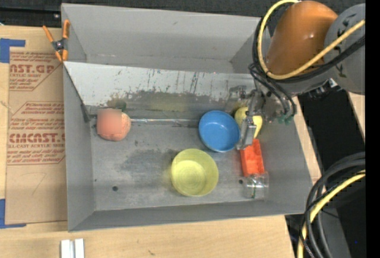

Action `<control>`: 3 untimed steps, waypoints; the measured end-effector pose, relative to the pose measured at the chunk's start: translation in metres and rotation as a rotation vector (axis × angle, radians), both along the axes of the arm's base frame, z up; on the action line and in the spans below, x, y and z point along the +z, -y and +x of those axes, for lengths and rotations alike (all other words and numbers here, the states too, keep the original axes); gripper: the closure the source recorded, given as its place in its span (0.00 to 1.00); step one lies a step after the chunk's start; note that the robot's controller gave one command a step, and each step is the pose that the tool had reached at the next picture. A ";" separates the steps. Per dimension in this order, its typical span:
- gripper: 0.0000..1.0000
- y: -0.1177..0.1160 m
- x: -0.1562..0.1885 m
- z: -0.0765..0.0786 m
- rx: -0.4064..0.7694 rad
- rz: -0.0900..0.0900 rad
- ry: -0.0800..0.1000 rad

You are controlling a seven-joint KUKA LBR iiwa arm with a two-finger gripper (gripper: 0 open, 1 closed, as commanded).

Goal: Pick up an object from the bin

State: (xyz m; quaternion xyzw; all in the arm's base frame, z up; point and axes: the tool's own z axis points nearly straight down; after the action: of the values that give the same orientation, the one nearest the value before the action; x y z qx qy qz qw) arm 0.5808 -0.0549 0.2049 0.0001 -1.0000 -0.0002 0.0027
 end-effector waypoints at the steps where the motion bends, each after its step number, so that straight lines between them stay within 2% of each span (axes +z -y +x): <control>1: 0.00 0.000 0.005 0.001 0.001 -0.001 0.008; 2: 0.00 -0.023 -0.136 -0.022 -0.118 0.001 0.001; 3: 0.00 -0.025 -0.135 -0.006 -0.194 0.000 0.011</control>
Offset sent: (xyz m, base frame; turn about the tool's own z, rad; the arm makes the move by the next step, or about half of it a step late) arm -0.0220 0.0225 -0.1349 0.1183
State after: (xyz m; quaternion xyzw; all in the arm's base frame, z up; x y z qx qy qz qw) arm 0.5747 -0.0295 0.0702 -0.0969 -0.9953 -0.0003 -0.0026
